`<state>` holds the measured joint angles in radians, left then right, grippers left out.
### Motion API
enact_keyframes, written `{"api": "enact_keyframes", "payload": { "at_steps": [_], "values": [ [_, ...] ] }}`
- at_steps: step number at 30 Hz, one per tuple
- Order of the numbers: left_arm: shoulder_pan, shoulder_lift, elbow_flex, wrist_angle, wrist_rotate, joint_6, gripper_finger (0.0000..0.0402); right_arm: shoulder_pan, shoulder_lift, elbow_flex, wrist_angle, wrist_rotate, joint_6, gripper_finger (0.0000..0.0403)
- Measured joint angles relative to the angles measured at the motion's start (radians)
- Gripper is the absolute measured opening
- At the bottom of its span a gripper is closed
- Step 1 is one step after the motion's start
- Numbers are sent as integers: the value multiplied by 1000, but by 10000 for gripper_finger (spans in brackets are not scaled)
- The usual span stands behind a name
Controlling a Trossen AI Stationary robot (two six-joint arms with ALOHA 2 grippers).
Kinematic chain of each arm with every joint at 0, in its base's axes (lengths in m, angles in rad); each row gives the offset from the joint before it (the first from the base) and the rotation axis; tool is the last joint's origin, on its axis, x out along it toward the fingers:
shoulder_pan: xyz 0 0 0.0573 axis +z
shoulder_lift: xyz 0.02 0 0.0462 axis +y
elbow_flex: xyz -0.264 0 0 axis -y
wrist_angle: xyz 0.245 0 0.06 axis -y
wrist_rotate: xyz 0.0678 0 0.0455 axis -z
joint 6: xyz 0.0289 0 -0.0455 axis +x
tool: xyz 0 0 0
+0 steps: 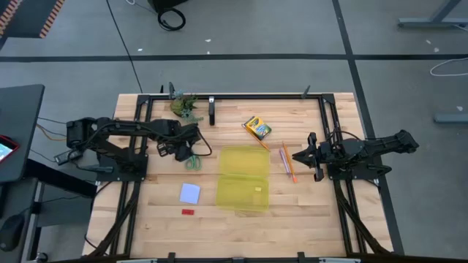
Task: Pack school essentials
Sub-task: Put the green scissors into the yellow supply box
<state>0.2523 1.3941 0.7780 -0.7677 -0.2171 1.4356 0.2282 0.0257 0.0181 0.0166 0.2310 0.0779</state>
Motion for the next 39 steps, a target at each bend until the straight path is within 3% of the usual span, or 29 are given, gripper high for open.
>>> {"api": "enact_keyframes", "payload": {
  "at_steps": [9, 21, 29, 39],
  "values": [
    [-3, 0, -92, 164, 81, 167, 260, 0, 0, 0, 0, 0, 0, 51],
    [44, 0, -113, 263, 184, 110, 229, 0, 0, 0, 0, 0, 0, 51],
    [54, 0, -80, 311, 188, 121, 209, 0, 0, 0, 0, 0, 0, 51],
    [145, 36, -1, 332, 187, 85, 194, 0, 0, 0, 0, 0, 0, 51]
  ]
}}
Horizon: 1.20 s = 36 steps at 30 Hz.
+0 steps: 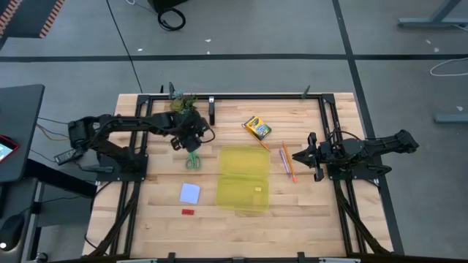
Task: Pack school essentials
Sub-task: Put the green scissors into the yellow supply box
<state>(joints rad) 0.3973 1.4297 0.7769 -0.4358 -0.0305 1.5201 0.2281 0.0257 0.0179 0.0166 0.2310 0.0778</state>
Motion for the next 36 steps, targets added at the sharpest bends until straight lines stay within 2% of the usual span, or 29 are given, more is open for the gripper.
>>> {"api": "enact_keyframes", "payload": {
  "at_steps": [7, 16, 22, 27, 36],
  "values": [
    [-2, 132, 118, -172, 3, -87, 167, 0, 0, 0, 0, 0, 0, 51],
    [-9, 135, 133, -301, 0, -121, 180, 0, 1, 0, 0, 0, 0, 51],
    [-13, 135, 76, -296, -2, -77, 211, 0, 1, 0, 0, 0, 0, 51],
    [-57, 135, 46, -243, -2, -51, 231, 0, 1, 0, 0, 0, 0, 51],
    [-86, 159, 41, -228, 8, -43, 220, 0, 1, 0, 0, 0, 0, 51]
  ]
}}
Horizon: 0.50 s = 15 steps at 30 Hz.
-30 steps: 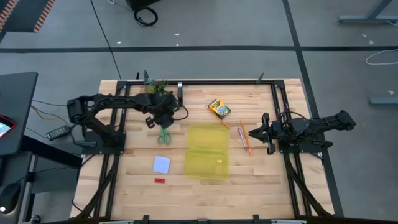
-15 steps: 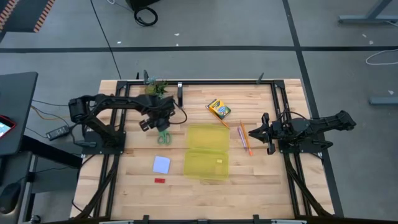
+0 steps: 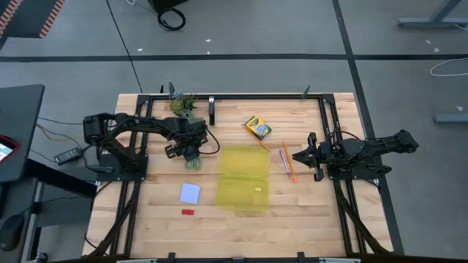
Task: Pack school essentials
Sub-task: Put the green scissors into the yellow supply box
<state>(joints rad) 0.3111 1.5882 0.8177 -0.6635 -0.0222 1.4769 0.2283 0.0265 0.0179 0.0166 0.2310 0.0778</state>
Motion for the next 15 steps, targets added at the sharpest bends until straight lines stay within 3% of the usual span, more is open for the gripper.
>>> {"api": "enact_keyframes", "payload": {
  "at_steps": [15],
  "values": [
    [-35, 57, 2, -4, -9, 27, 188, 0, 0, 0, 0, 0, 0, 51]
  ]
}}
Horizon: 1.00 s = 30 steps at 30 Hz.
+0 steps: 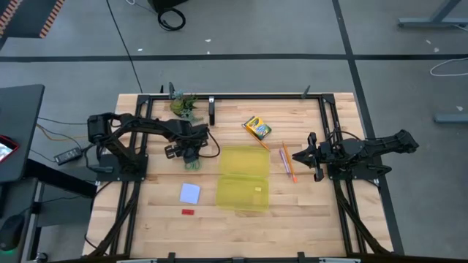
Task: Pack school essentials
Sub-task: Put the green scissors into the yellow supply box
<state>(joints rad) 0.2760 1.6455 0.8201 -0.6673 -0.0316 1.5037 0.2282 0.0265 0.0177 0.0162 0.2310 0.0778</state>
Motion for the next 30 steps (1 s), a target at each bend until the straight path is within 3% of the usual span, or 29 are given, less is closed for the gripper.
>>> {"api": "enact_keyframes", "payload": {
  "at_steps": [10, 21, 30],
  "values": [
    [-2, 26, 2, -13, 23, 24, 117, 0, 0, 0, 0, 0, 0, 51],
    [-6, 36, 4, -23, 14, 20, 104, 0, 0, 0, 0, 0, 0, 51],
    [-24, -4, 40, -78, 7, -76, 96, 0, 0, 0, 0, 0, 0, 51]
  ]
}}
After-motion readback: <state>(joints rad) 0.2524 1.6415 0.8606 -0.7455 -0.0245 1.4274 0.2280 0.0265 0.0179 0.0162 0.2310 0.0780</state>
